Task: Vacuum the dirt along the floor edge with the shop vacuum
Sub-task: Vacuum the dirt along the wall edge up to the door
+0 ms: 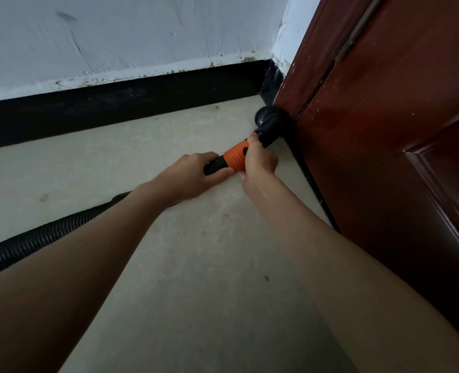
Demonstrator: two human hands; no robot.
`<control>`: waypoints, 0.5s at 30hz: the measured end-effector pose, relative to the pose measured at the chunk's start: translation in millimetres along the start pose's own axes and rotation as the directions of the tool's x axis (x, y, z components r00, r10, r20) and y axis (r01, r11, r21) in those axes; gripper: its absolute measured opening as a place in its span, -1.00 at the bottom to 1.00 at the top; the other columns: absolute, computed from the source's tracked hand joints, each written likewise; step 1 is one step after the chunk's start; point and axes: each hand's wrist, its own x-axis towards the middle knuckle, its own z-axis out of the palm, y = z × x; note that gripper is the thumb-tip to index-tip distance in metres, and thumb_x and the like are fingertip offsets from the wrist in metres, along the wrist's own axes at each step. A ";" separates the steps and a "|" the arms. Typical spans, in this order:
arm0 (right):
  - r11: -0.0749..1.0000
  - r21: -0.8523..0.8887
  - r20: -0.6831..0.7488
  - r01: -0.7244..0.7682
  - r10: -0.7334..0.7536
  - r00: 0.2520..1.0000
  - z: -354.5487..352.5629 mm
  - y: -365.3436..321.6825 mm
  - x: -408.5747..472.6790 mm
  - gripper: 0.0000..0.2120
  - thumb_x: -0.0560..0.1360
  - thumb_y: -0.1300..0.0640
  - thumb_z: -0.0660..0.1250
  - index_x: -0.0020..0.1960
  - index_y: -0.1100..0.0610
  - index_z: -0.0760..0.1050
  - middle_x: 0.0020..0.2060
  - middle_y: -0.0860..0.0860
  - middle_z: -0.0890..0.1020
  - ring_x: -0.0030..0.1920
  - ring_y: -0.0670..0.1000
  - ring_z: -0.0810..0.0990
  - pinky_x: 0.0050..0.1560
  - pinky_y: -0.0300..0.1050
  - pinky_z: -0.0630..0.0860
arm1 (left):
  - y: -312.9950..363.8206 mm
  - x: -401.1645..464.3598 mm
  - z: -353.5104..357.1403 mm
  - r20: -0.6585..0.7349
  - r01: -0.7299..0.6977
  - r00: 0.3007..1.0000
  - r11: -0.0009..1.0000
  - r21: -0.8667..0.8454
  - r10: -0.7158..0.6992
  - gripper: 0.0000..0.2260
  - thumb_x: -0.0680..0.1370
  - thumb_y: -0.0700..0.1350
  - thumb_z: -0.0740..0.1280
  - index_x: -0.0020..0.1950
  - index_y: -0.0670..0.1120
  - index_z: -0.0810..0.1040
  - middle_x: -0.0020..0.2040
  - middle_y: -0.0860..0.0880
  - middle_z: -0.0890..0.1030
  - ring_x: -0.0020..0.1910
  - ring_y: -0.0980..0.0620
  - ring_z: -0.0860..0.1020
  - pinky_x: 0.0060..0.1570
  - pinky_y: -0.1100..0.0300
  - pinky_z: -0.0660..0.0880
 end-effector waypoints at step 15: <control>0.984 -0.170 0.006 0.060 -0.060 0.998 6.5 15.6 -26.9 -0.67 0.58 0.03 0.26 0.21 0.25 0.45 0.00 0.12 0.57 -0.01 0.11 0.57 0.06 -0.03 0.53 | -13.6 -41.2 3.3 -0.023 0.088 0.996 0.992 -0.091 -0.090 -0.77 0.57 0.13 0.23 0.06 0.00 0.48 -0.27 -0.03 0.54 -0.40 0.05 0.50 -0.39 0.26 0.42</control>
